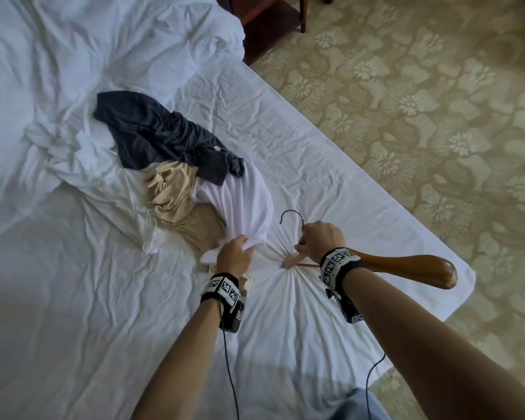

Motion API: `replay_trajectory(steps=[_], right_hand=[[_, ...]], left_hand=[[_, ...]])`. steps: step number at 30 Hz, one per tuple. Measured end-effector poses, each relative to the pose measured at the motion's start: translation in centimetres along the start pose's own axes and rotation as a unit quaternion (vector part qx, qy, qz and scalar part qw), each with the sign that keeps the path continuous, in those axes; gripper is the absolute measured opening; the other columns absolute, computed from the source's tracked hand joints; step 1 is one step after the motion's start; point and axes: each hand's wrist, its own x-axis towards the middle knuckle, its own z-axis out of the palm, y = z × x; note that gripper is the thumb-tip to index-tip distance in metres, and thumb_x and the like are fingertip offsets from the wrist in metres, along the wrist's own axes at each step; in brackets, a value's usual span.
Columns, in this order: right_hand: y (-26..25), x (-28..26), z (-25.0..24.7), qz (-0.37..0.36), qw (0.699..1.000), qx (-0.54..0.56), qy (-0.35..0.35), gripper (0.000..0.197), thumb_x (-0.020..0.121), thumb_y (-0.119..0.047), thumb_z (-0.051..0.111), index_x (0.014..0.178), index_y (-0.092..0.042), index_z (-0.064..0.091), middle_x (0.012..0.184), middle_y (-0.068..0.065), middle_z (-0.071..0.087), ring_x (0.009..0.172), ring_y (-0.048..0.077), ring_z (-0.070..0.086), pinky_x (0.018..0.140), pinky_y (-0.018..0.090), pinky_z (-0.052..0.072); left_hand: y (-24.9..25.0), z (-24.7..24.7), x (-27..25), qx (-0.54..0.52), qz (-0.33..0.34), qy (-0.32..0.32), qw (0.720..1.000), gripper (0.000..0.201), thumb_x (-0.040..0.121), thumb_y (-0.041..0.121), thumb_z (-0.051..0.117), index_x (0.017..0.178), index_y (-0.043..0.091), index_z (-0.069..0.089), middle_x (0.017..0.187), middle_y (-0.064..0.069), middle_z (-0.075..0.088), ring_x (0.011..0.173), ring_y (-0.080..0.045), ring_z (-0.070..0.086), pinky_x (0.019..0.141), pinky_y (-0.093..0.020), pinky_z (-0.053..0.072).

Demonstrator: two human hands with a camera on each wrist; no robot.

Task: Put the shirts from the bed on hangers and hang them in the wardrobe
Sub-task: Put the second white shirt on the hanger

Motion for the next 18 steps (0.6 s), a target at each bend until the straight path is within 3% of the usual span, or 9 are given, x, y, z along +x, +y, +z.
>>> replay_trajectory(steps=[2,4,8,11,13,16,18], right_hand=[[0.0,-1.4,0.4,-0.011,1.000,-0.013,-0.010,0.023,0.094,-0.043,0.074,0.102,-0.022,0.075,0.105,0.004,0.073,0.102,0.027,0.072,0.075,0.031,0.046],[0.2,-3.3,0.7,-0.006,1.000,-0.013,-0.026,0.027,0.094,-0.047,0.073,0.104,-0.022,0.077,0.106,0.006,0.073,0.103,0.029,0.072,0.075,0.031,0.045],[1.4,-7.0,1.8,0.022,0.992,0.043,-0.119,0.034,0.087,-0.043,0.082,0.102,-0.014,0.071,0.098,0.006,0.067,0.092,0.028,0.068,0.076,0.030,0.047],[2.0,-10.2,2.7,0.034,0.979,0.091,-0.177,0.041,0.080,-0.044,0.089,0.098,-0.017,0.062,0.096,0.003,0.065,0.086,0.023,0.060,0.074,0.028,0.044],[2.1,-12.5,3.4,0.044,0.975,0.150,-0.159,0.038,0.082,-0.037,0.087,0.108,-0.019,0.067,0.099,0.002,0.067,0.090,0.022,0.062,0.077,0.028,0.045],[1.1,-15.9,4.3,0.047,0.952,0.288,-0.095,0.031,0.082,-0.026,0.079,0.112,-0.023,0.075,0.098,0.001,0.076,0.096,0.025,0.072,0.081,0.032,0.054],[-0.6,-18.4,4.5,0.040,0.911,0.408,-0.046,0.023,0.088,-0.016,0.075,0.111,-0.019,0.076,0.086,0.002,0.076,0.082,0.023,0.074,0.068,0.029,0.058]], left_hand=[[1.0,-1.4,-1.9,-0.028,-0.002,0.047,0.998,0.027,0.100,0.037,0.065,0.089,0.012,0.069,0.087,-0.012,0.071,0.091,-0.040,0.067,0.071,-0.039,0.049],[2.2,-3.0,-4.0,-0.044,0.003,0.084,0.995,0.041,0.099,0.040,0.065,0.065,0.020,0.054,0.064,-0.005,0.059,0.074,-0.041,0.063,0.059,-0.037,0.043],[5.2,-7.1,-9.2,-0.081,0.006,0.112,0.990,0.048,0.100,0.044,0.060,0.063,0.014,0.053,0.063,-0.007,0.063,0.065,-0.032,0.061,0.061,-0.042,0.050],[8.0,-10.7,-14.3,-0.098,0.004,0.150,0.984,0.053,0.101,0.042,0.060,0.058,0.015,0.045,0.055,0.002,0.053,0.058,-0.024,0.053,0.056,-0.037,0.039],[9.5,-13.2,-18.1,-0.102,-0.003,0.182,0.978,0.054,0.101,0.042,0.060,0.056,0.018,0.043,0.054,0.006,0.051,0.057,-0.017,0.052,0.054,-0.032,0.033],[10.0,-16.6,-23.6,-0.112,0.014,0.240,0.964,0.055,0.100,0.044,0.061,0.056,0.018,0.040,0.050,0.005,0.044,0.058,-0.025,0.050,0.055,-0.033,0.031],[9.6,-18.7,-27.4,-0.127,0.026,0.281,0.951,0.053,0.098,0.041,0.064,0.059,0.016,0.040,0.049,0.002,0.040,0.058,-0.020,0.044,0.053,-0.034,0.031]])
